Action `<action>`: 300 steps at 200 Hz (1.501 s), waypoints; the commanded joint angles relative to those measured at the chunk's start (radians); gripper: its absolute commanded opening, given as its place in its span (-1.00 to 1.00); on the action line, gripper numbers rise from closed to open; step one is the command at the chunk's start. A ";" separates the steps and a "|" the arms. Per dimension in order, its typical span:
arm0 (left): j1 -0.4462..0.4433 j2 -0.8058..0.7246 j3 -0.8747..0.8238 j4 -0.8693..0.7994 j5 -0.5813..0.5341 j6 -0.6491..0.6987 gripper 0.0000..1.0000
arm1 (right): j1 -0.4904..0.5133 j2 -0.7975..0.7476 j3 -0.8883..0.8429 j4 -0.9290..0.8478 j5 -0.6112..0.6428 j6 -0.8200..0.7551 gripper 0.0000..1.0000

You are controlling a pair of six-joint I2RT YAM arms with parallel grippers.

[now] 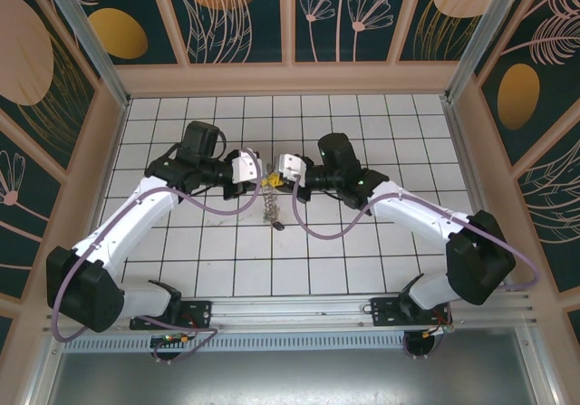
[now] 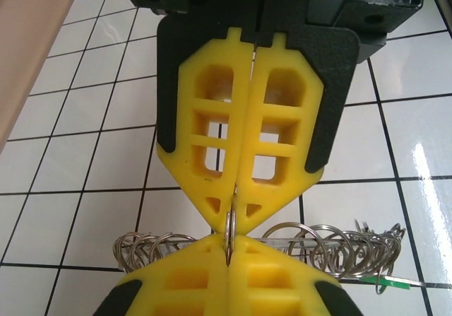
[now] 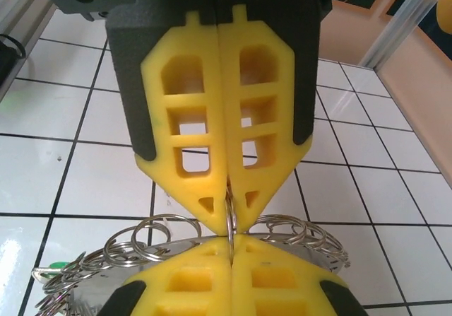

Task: Put the keys on the keyring

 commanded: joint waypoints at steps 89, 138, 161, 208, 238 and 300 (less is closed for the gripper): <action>0.015 -0.060 -0.073 0.248 0.135 -0.155 -0.46 | -0.029 -0.093 -0.202 0.591 -0.057 0.408 -1.00; 0.017 -0.088 -0.081 0.285 0.076 -0.166 -0.44 | -0.019 -0.091 -0.197 0.561 -0.059 0.388 -1.00; 0.022 -0.107 -0.082 0.285 0.072 -0.166 -0.43 | -0.016 -0.092 -0.197 0.557 -0.055 0.382 -1.00; 0.024 -0.110 -0.097 0.311 0.130 -0.193 -0.50 | -0.009 -0.090 -0.195 0.562 -0.056 0.374 -1.00; 0.024 -0.088 -0.096 0.298 0.165 -0.193 -0.54 | -0.009 -0.089 -0.192 0.567 -0.056 0.374 -1.00; 0.026 -0.065 -0.092 0.269 0.207 -0.175 -1.00 | -0.007 -0.078 -0.185 0.596 -0.057 0.383 -1.00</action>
